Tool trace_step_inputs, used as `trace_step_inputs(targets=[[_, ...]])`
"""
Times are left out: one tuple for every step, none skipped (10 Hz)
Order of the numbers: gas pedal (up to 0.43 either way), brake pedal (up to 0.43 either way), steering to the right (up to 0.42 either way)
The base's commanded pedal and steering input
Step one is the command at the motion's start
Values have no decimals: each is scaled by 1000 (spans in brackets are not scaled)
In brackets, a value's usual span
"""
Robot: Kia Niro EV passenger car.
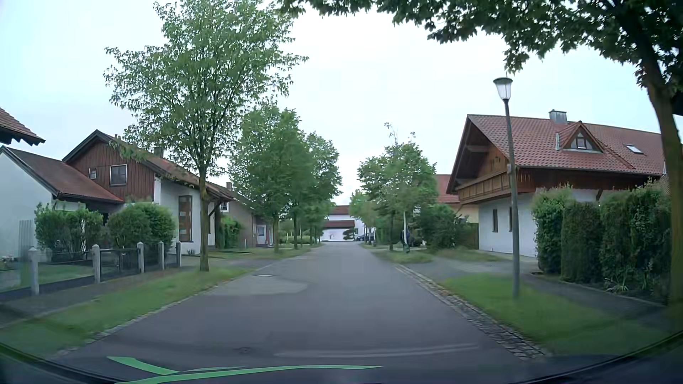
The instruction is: Follow the waypoints while adhering to traffic rules and regulations
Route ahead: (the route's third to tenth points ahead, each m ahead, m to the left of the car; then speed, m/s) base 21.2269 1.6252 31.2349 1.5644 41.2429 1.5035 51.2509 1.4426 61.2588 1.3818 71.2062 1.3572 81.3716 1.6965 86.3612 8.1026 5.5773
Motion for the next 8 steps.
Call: trace_step_inputs(targets=[[79, 0, 3], [79, 0, 6], [79, 0, 8], [79, 0, 8], [79, 0, 8], [79, 0, 8], [79, 0, 8], [79, 0, 8]])
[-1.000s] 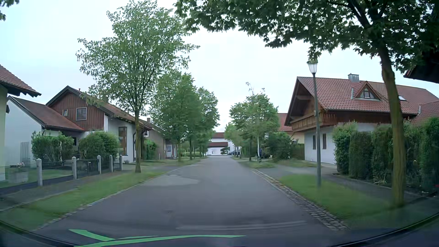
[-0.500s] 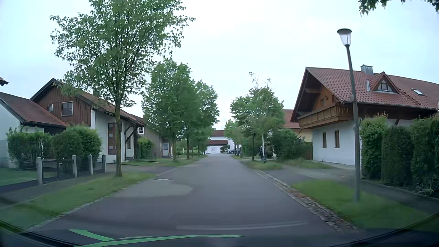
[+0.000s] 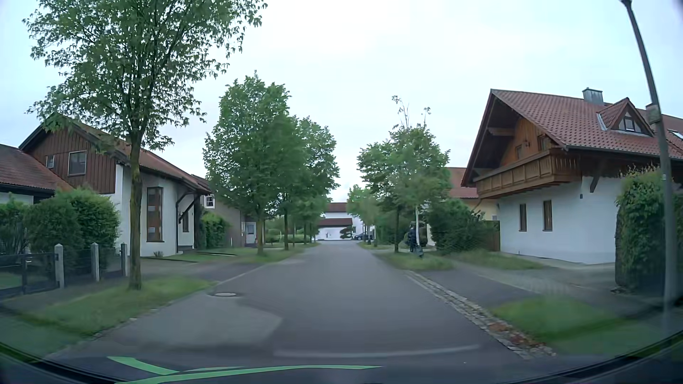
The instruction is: Follow the waypoints while adhering to traffic rules and regulations
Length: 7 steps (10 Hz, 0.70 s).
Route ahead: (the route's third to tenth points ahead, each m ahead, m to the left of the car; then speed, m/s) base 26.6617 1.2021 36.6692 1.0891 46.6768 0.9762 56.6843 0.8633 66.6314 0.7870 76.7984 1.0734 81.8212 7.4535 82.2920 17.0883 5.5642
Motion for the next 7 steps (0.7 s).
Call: trace_step_inputs(targets=[[79, 0, 8], [79, 0, 7], [79, 0, 7], [79, 0, 7], [79, 0, 7], [79, 0, 5], [79, 0, 4]])
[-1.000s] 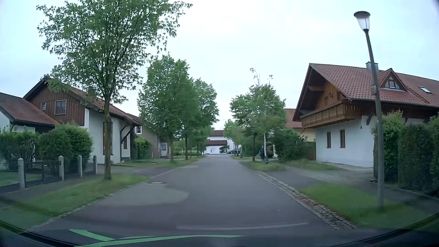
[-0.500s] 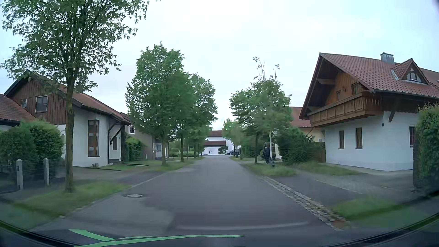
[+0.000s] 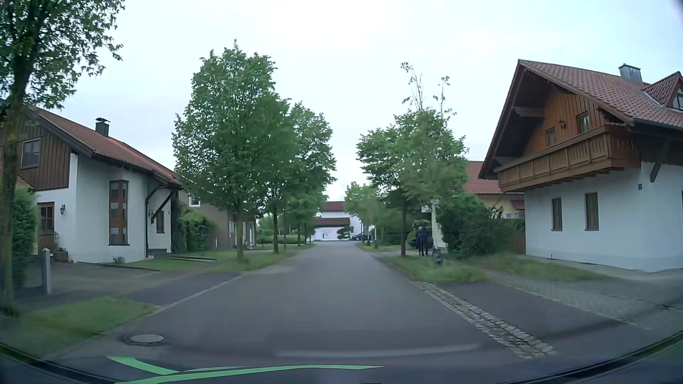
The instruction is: Follow the waypoints while adhering to traffic rules and regulations
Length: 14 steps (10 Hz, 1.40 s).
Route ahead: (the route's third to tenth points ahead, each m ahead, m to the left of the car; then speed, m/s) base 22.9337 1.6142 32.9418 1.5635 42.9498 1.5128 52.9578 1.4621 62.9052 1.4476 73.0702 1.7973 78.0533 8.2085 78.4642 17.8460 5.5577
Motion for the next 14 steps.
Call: trace_step_inputs(targets=[[79, 0, 4], [79, 0, 4], [67, 0, 4], [67, 0, 4], [67, 0, 3], [59, 0, 3], [59, 0, 3], [59, 0, 3], [59, 0, 3], [59, 0, 3], [59, 0, 3], [59, 0, 3], [59, 0, 3], [59, 0, 3]])
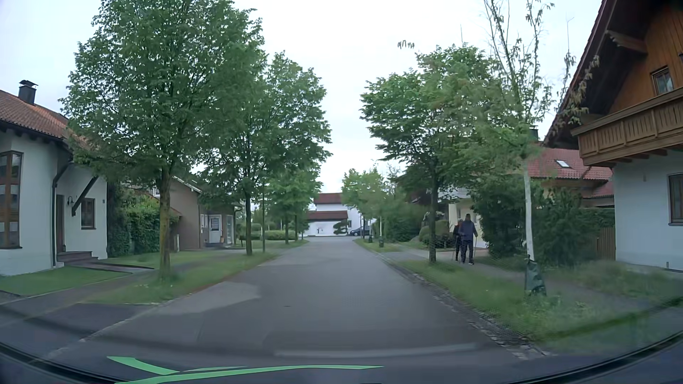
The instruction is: Follow the waypoints while adhering to traffic rules and regulations
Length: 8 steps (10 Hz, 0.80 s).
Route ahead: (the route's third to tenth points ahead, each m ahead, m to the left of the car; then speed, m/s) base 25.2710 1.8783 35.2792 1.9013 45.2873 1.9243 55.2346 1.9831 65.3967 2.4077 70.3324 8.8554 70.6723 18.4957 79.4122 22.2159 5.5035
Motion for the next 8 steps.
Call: trace_step_inputs(targets=[[59, 0, 3], [59, 0, 3], [59, 0, 3], [59, 0, 3], [59, 0, 3], [59, 0, 3], [59, 0, 3], [59, 0, 3]])
